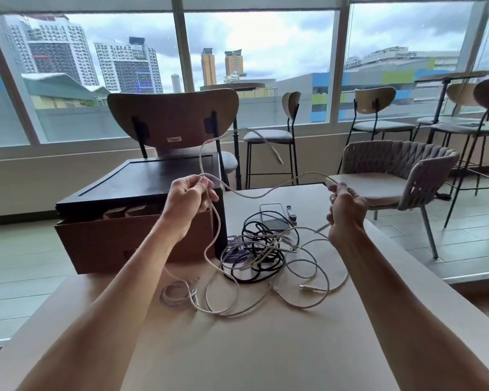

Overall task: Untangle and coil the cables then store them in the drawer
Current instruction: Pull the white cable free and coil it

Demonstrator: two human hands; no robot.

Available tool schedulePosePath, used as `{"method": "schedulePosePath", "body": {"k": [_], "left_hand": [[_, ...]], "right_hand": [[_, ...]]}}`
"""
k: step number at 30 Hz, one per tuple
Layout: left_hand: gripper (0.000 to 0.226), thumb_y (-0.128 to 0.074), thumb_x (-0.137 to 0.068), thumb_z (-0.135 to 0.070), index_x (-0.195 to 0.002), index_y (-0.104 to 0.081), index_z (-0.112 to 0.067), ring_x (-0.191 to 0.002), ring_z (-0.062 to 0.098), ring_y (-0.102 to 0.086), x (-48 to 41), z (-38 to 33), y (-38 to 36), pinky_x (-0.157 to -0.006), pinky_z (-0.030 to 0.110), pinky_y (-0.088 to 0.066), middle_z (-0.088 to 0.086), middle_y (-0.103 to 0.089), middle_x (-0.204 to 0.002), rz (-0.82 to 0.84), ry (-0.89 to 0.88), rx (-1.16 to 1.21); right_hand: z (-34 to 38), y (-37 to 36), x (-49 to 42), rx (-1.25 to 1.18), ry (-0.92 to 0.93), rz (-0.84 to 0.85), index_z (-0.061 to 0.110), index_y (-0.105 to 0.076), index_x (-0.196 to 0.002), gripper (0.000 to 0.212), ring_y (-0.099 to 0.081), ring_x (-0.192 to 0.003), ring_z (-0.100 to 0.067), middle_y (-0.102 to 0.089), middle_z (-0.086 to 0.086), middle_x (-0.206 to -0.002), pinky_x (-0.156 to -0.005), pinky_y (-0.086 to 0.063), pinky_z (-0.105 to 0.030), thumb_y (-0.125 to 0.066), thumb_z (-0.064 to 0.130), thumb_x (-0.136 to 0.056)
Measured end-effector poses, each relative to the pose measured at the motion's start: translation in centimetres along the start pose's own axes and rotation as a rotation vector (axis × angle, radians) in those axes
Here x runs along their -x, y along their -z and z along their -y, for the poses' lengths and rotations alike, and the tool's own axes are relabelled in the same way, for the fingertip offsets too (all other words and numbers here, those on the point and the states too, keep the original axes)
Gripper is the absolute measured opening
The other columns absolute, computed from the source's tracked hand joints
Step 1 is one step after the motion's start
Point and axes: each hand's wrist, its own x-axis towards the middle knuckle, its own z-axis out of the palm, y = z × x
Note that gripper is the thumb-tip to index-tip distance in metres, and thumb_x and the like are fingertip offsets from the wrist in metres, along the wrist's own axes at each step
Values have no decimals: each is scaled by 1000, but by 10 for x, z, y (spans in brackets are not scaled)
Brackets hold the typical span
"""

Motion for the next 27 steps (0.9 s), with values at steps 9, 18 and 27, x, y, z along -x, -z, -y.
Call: {"method": "schedulePosePath", "body": {"k": [9,18,27], "left_hand": [[26,-63,-88,-6,-62,-66,-7,-43,11,-66,16,-4,6,-52,26,-59,4,-68,-53,-8,-103,-824],[14,-68,-76,-5,-65,-59,-8,-72,30,-60,21,-25,19,-62,33,-48,9,-59,-65,15,182,-1365],[12,-71,-74,-20,-62,-68,-15,-61,14,-64,38,-13,27,-56,24,-52,-4,-64,-59,611,383,-1635]], "right_hand": [[19,2,20,-362,-18,477,10,-61,-81,28,-22,-39,-4,-36,5,-48,-39,-14,-19,-48,21,-103],[31,13,0,-1021,-217,437,13,-59,-85,24,-26,-38,-5,-46,7,-51,-36,-20,-18,-43,15,-103],[24,5,4,-602,-180,292,19,-63,-87,28,-27,-38,-2,-60,8,-61,-38,-20,-15,-43,23,-105]]}}
